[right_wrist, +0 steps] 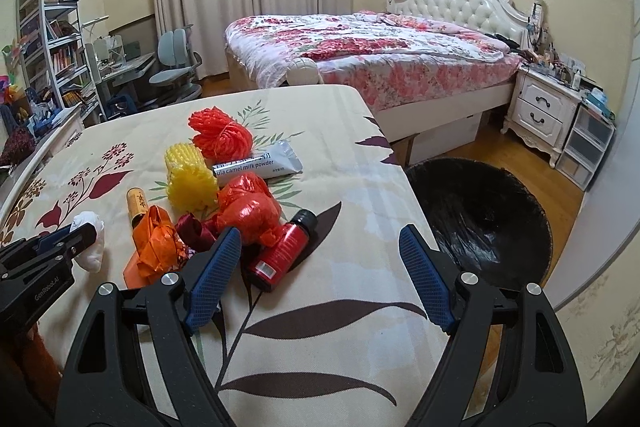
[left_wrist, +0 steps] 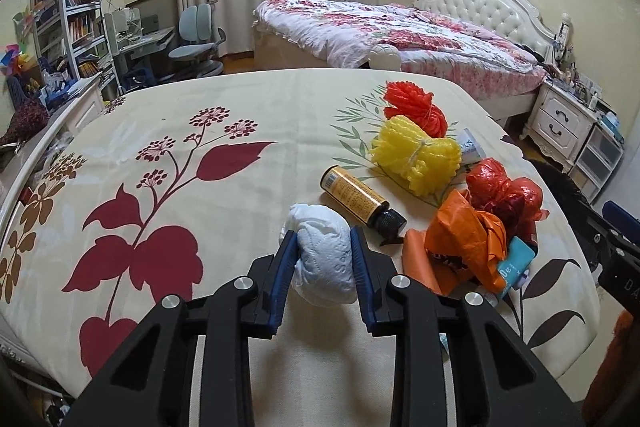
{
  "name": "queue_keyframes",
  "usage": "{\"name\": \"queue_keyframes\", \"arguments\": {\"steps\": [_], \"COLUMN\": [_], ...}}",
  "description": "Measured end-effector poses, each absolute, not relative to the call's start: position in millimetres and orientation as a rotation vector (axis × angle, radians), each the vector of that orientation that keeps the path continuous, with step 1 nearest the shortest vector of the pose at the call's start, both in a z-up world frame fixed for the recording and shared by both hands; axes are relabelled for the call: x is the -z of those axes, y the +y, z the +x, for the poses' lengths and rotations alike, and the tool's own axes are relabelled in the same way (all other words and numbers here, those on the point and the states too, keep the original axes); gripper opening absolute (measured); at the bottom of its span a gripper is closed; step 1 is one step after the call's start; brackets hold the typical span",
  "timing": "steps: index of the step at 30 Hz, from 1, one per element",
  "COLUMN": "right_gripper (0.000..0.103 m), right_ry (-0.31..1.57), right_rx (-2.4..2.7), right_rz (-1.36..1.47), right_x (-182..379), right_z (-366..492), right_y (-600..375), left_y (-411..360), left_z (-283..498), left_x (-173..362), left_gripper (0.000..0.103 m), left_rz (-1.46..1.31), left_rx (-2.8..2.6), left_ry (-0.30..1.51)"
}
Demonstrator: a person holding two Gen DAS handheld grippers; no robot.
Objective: Collect trash
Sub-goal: 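Grasp the red spray can with the right gripper while the left gripper holds the tissue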
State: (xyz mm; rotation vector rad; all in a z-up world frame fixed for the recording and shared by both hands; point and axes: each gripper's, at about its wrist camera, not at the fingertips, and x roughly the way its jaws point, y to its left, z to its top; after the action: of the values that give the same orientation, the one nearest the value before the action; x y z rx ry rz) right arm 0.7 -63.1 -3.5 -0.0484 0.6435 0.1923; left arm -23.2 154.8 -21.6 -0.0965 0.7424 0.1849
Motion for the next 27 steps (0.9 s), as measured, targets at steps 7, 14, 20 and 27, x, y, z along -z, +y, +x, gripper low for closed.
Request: {"name": "queue_keyframes", "arguments": {"steps": [7, 14, 20, 27], "right_gripper": [0.078, 0.052, 0.023, 0.023], "right_ry": [0.659, 0.789, 0.791, 0.773], "right_rx": [-0.161, -0.135, -0.127, -0.150], "right_rz": [-0.046, -0.009, 0.016, 0.039], "right_x": [6, 47, 59, 56], "right_z": [12, 21, 17, 13], "right_y": [-63, -79, -88, -96], "left_y": [168, 171, 170, 168], "left_z": [-23, -24, -22, -21], "left_x": [23, 27, 26, 25], "left_gripper": [0.030, 0.030, 0.030, 0.030], "left_rz": [-0.104, -0.104, -0.100, -0.093], "left_rx": [-0.219, -0.228, -0.231, -0.232], "left_ry": [0.748, 0.754, 0.750, 0.745]}}
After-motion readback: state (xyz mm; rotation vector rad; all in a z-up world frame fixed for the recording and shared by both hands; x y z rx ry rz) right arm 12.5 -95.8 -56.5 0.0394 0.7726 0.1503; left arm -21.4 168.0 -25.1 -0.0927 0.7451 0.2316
